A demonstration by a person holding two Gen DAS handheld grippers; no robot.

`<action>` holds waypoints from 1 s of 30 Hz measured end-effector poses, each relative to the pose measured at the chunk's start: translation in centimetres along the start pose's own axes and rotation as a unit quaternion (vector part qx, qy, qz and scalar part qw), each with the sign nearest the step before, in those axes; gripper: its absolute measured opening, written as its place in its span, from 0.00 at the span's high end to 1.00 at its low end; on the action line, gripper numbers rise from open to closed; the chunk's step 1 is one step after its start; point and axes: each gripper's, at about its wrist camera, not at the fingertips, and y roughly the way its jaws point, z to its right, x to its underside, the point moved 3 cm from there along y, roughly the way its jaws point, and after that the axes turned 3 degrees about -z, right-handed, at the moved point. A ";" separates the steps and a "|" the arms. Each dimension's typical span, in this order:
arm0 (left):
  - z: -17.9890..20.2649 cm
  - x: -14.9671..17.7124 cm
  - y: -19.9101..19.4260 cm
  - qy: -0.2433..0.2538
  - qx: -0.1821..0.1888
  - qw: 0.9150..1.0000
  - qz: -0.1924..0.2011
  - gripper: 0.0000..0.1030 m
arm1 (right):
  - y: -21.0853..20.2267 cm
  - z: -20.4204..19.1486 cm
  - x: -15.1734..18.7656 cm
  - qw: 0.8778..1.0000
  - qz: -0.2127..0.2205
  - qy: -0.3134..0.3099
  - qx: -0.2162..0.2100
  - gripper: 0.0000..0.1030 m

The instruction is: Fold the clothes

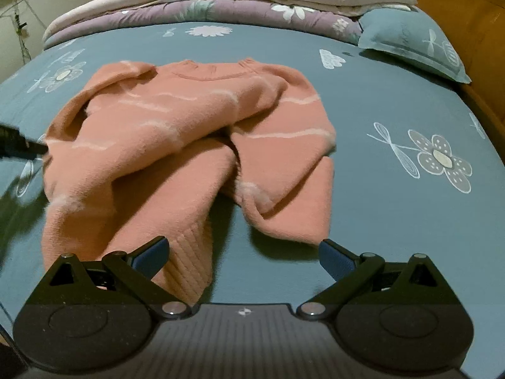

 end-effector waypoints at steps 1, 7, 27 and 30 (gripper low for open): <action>0.0 0.6 0.2 -0.013 0.018 1.000 -0.006 0.53 | -0.1 0.0 0.0 1.000 0.000 0.000 -0.002 0.00; -0.5 1.6 2.7 -0.068 0.111 0.992 -0.006 0.50 | 0.0 0.2 0.1 1.000 -0.002 0.008 -0.002 0.00; -2.1 4.2 7.5 -0.221 0.220 0.950 0.012 0.93 | 0.8 -0.6 0.6 0.999 -0.014 0.024 -0.016 0.00; -2.4 3.8 5.7 -0.202 0.205 0.958 0.014 0.96 | 0.4 -0.9 0.5 1.000 -0.006 0.016 -0.010 0.00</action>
